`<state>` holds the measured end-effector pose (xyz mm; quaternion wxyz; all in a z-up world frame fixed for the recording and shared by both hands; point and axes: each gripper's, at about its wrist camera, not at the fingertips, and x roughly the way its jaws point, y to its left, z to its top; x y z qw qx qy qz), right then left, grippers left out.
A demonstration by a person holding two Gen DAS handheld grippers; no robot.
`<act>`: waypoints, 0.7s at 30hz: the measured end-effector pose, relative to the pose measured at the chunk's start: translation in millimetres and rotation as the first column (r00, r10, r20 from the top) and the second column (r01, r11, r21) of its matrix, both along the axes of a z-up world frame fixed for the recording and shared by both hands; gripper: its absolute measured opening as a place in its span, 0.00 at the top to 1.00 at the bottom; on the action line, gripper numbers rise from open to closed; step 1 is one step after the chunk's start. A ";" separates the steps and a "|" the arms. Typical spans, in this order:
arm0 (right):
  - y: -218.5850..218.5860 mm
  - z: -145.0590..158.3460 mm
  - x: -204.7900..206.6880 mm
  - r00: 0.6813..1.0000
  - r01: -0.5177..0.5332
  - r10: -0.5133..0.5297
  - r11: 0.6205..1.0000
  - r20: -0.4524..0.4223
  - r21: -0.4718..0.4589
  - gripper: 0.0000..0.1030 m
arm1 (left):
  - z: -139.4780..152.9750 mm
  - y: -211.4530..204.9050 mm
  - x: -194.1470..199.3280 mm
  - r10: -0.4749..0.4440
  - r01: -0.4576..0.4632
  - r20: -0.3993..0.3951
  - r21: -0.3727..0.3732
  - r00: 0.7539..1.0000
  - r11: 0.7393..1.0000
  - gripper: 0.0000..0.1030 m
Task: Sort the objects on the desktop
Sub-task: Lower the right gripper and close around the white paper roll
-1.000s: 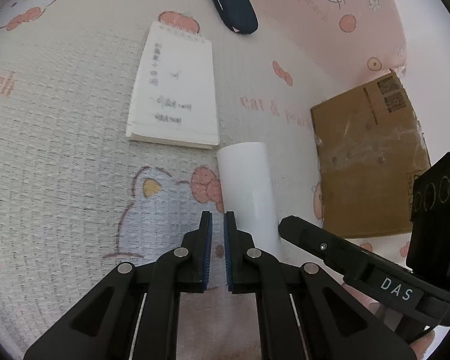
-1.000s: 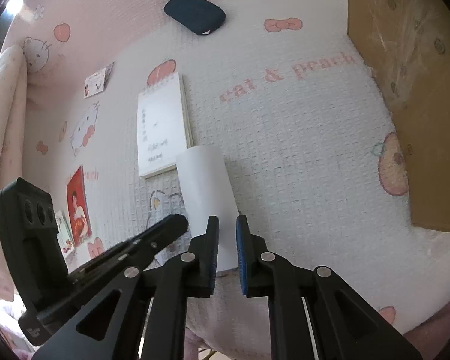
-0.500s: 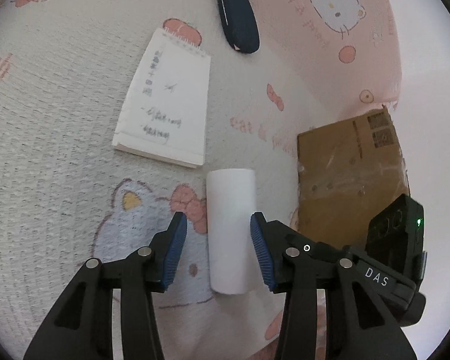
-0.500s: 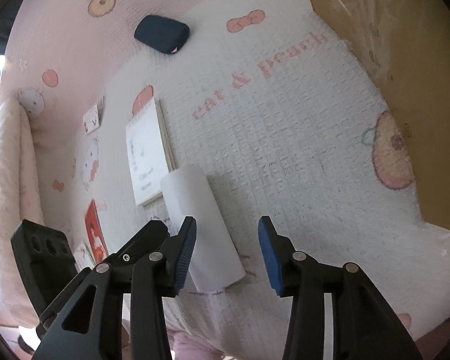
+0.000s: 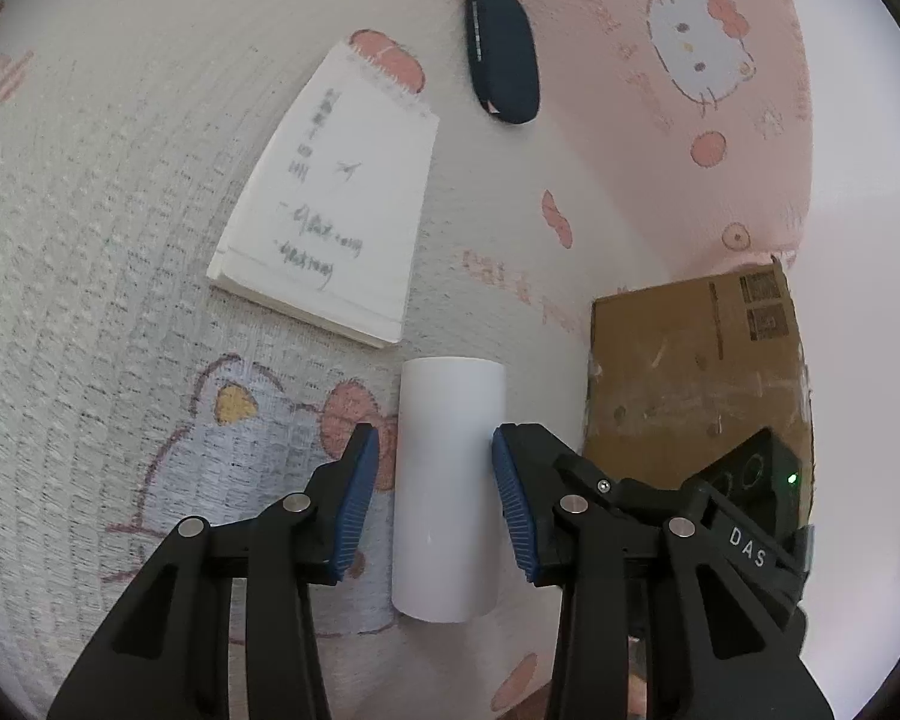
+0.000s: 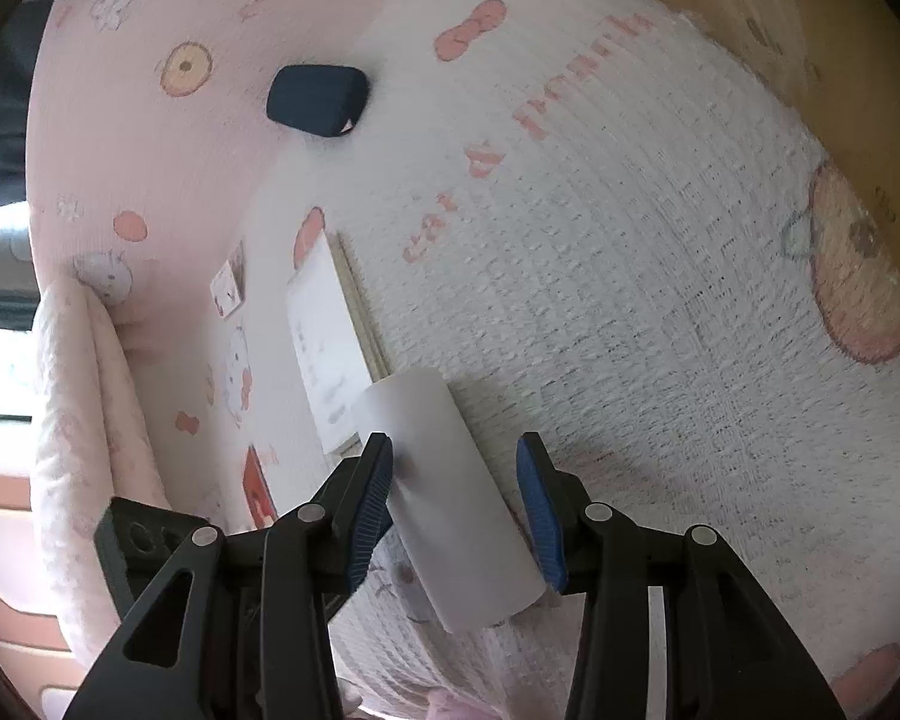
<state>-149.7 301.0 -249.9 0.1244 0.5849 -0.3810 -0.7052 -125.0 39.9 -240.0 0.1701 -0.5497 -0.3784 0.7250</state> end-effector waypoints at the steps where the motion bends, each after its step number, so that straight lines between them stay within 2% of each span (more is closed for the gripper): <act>1: 1.7 -2.4 0.6 1.000 0.014 -0.014 1.000 0.008 -0.015 0.61 | 0.0 0.8 -0.4 0.002 -0.002 -0.004 0.007 1.000 1.000 0.59; 6: 8.1 -13.0 4.0 0.997 0.072 -0.067 0.991 0.049 -0.113 0.62 | 1.3 3.3 -2.9 0.010 -0.010 -0.011 0.020 1.000 1.000 0.59; 8: 7.7 -12.5 3.4 0.997 0.073 -0.067 0.988 0.048 -0.134 0.70 | 1.0 2.3 -3.0 0.012 -0.012 -0.008 0.027 1.000 1.000 0.60; 13: -4.7 -1.7 0.2 1.000 0.024 -0.022 0.996 0.022 -0.089 0.71 | 4.4 -5.9 -1.8 0.029 -0.028 -0.009 0.043 1.000 0.999 0.62; 18: -23.8 -0.5 5.8 1.000 -0.019 0.021 0.994 0.023 -0.104 0.69 | 8.1 -16.9 -3.1 0.031 -0.030 -0.014 0.017 0.999 0.999 0.62; 21: -30.1 -9.3 11.8 0.999 -0.016 0.019 0.993 0.027 -0.116 0.68 | 3.1 -22.9 -3.4 0.018 -0.018 0.007 0.038 1.000 0.999 0.62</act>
